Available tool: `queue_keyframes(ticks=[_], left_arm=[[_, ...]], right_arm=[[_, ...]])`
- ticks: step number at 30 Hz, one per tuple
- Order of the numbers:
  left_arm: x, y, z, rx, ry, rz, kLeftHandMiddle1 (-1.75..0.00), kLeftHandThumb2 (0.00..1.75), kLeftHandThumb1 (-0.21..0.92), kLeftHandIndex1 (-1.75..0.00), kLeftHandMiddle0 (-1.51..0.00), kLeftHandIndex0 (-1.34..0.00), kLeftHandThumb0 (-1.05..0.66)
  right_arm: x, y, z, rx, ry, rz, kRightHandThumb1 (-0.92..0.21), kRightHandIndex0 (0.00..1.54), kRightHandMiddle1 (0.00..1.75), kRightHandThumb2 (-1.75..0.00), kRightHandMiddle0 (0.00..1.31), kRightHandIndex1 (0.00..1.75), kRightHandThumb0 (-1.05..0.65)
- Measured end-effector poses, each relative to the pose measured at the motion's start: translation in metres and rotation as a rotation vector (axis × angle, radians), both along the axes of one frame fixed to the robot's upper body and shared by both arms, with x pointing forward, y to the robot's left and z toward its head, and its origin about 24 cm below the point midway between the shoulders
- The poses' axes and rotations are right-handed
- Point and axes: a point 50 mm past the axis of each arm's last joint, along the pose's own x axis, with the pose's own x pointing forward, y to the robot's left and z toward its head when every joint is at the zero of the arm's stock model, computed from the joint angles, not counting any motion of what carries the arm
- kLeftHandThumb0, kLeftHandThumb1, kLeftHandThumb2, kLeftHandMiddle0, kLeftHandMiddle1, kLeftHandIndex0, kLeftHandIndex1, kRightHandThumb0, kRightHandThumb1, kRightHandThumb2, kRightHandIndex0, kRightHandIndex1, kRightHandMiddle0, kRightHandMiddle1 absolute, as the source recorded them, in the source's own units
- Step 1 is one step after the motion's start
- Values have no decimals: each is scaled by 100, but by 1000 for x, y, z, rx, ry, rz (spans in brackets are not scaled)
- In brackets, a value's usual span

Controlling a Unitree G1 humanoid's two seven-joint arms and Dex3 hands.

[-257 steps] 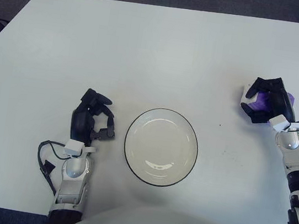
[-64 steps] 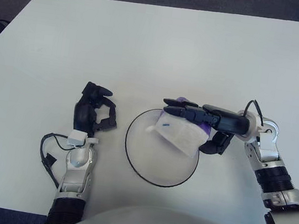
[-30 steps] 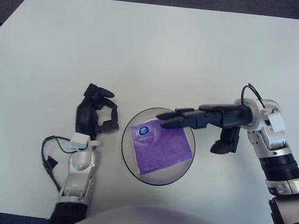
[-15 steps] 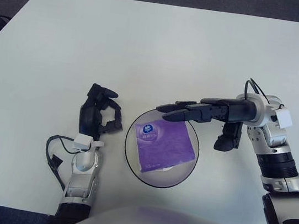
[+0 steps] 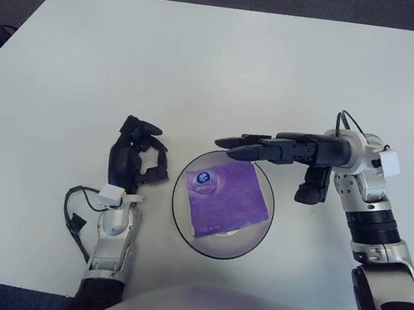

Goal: Put the tissue paper into the plate.

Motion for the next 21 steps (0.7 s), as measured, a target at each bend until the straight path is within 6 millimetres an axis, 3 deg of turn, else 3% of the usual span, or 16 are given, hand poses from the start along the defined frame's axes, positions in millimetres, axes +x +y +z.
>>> queue_keyframes(ticks=[10,18,20,21], left_arm=[[2,3,-2,-5,19,41,-161,141,21,-175,-73,-49,-1],[3,1,0,11,19,47,-171,147,19,-175,-71,-47,-1],[3,1,0,13,17,46,-173,153,15,-175,-75,-50,-1],[4,1,2,15,9,44,-173,154,14,-175,-75,-51,-1]], right_arm=[[1,-4,-1,3,4,-1,-92,0,0,-92,0,0,-105],[1,-3,-1,12,8,2,-92,0,0,-92,0,0,-105],[1,-3,-1,14,9,3,-92,0,0,-92,0,0,-105],[1,-2,-1,22,13,-1,-89,16,10,-92,17,9,-96]])
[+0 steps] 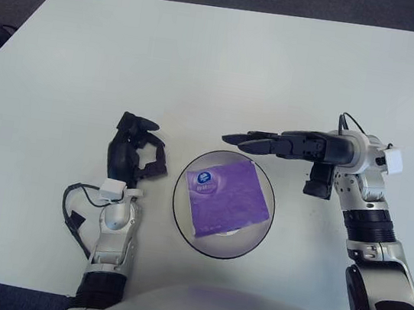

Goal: Put the tissue paper into the plate.

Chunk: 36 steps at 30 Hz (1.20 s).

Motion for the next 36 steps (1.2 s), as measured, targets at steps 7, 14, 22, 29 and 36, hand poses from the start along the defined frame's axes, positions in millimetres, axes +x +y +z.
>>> queue_keyframes(ticks=[7,14,22,29,36], left_arm=[[4,0,9,7,-47,-4,-175,160,9,-175,-79,-53,-1],[5,-1,12,14,-73,-7,-175,163,5,-174,-82,-56,-1],[5,-1,14,23,-93,-10,-175,165,4,-173,-84,-58,-1],[4,-1,13,33,-85,-15,-175,166,3,-174,-84,-58,-1],[3,-1,8,43,-64,-26,-175,168,1,-173,-86,-60,-1]], right_arm=[[0,3,-11,263,176,-210,-38,66,162,-119,53,127,-25],[-3,16,-25,457,383,-399,-11,77,155,-149,66,169,-3],[-3,30,-31,640,578,-640,-16,74,170,-147,54,167,-1],[0,20,-41,692,710,-921,-30,70,174,-125,47,147,-1],[-4,2,-59,735,888,-1225,-40,65,175,-112,44,140,-1]])
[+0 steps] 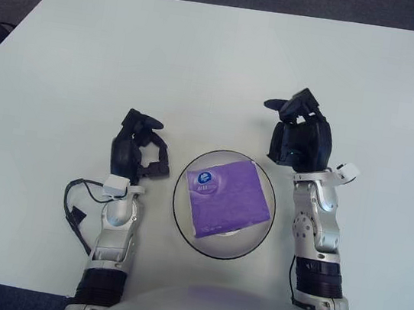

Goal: Put the tissue paper into the plate.

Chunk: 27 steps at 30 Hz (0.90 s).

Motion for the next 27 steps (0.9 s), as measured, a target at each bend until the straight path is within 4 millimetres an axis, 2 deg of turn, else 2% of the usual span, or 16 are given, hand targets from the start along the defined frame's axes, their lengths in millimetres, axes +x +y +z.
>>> queue_keyframes(ticks=[5,12,17,27], left_arm=[[0,0,-2,6,7,-6,-175,167,2,-173,-85,-59,-1],[0,0,-2,2,5,-16,-175,163,6,-175,-82,-56,-1],[0,0,-1,-2,0,-18,-175,162,7,-175,-81,-54,-1],[0,0,-2,-1,3,-17,-175,165,4,-174,-84,-57,-1]], right_arm=[[-3,-3,-10,16,72,-51,-45,61,175,-105,42,139,-1],[-3,-2,-11,17,91,-76,-51,56,175,-98,40,140,-1],[-3,0,-15,12,103,-84,-57,53,175,-91,33,143,-1],[-1,-5,-38,-14,156,-147,-64,50,175,-84,25,146,-1]])
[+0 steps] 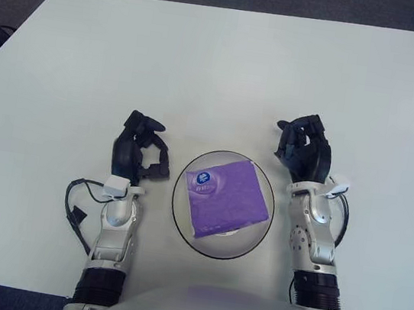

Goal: Put the tissue paper into the plate.

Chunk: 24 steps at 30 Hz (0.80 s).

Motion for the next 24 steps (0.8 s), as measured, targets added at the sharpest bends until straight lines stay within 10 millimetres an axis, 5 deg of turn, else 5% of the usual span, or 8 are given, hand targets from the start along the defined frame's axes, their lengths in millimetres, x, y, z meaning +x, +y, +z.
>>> queue_keyframes(ticks=[24], left_arm=[[0,1,-1,12,9,5,-175,167,2,-174,-86,-58,-1]], right_arm=[[14,3,-10,-139,-71,-45,-50,60,175,-96,43,130,-1]])
